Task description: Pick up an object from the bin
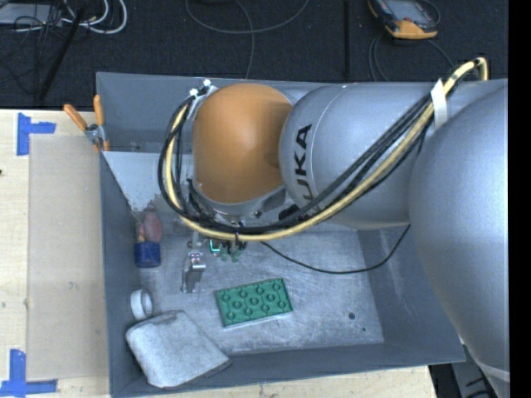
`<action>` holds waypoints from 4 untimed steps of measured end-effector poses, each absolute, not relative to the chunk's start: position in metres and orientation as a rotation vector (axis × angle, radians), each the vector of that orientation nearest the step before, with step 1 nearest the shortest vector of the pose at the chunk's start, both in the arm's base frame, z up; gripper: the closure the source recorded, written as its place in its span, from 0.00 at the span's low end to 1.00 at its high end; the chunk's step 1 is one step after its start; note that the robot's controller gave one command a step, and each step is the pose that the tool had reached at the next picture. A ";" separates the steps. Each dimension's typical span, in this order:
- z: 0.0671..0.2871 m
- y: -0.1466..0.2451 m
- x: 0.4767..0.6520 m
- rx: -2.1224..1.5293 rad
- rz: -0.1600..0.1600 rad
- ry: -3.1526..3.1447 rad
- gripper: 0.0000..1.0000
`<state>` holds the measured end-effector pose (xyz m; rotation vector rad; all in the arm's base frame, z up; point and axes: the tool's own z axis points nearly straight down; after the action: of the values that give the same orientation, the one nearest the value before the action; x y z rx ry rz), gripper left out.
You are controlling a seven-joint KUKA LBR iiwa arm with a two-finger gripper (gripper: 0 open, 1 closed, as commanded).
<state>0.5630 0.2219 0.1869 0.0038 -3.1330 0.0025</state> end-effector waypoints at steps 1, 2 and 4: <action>0.086 0.126 0.537 0.362 0.004 -3.112 0.00; 0.090 0.128 0.538 0.363 -0.001 -3.117 1.00; 0.089 0.128 0.538 0.361 -0.001 -3.118 1.00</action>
Offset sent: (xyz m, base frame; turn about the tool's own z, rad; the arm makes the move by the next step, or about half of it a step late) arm -0.0243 -0.0936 -0.0970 -0.2333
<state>0.5383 0.1280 0.0894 0.3606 -3.1175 -0.0008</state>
